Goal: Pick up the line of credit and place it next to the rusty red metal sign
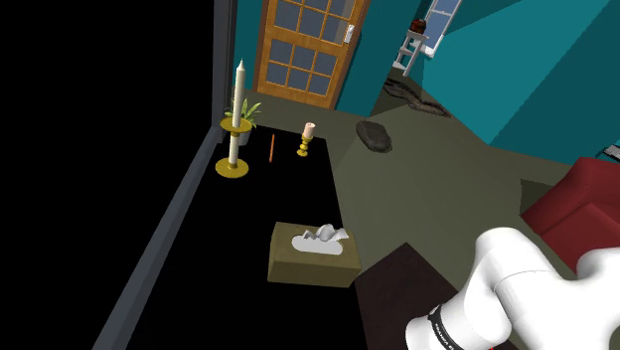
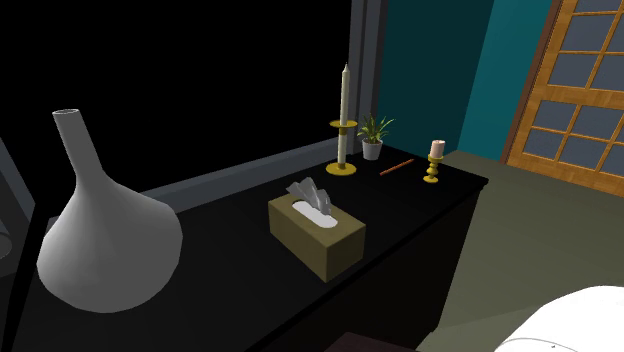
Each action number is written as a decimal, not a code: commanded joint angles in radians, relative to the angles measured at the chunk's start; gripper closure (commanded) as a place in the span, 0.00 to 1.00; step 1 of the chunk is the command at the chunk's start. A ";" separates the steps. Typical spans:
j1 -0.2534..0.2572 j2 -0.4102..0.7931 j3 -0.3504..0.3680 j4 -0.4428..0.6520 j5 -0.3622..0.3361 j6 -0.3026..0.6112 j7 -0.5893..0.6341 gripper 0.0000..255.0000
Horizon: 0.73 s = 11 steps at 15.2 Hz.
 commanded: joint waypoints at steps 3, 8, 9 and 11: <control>-0.009 0.018 0.052 -0.025 0.026 0.053 0.009 1.00; -0.029 0.046 0.122 -0.052 0.059 0.123 0.018 1.00; -0.034 0.052 0.137 -0.057 0.066 0.137 0.020 1.00; -0.046 0.065 0.168 -0.066 0.080 0.167 0.023 1.00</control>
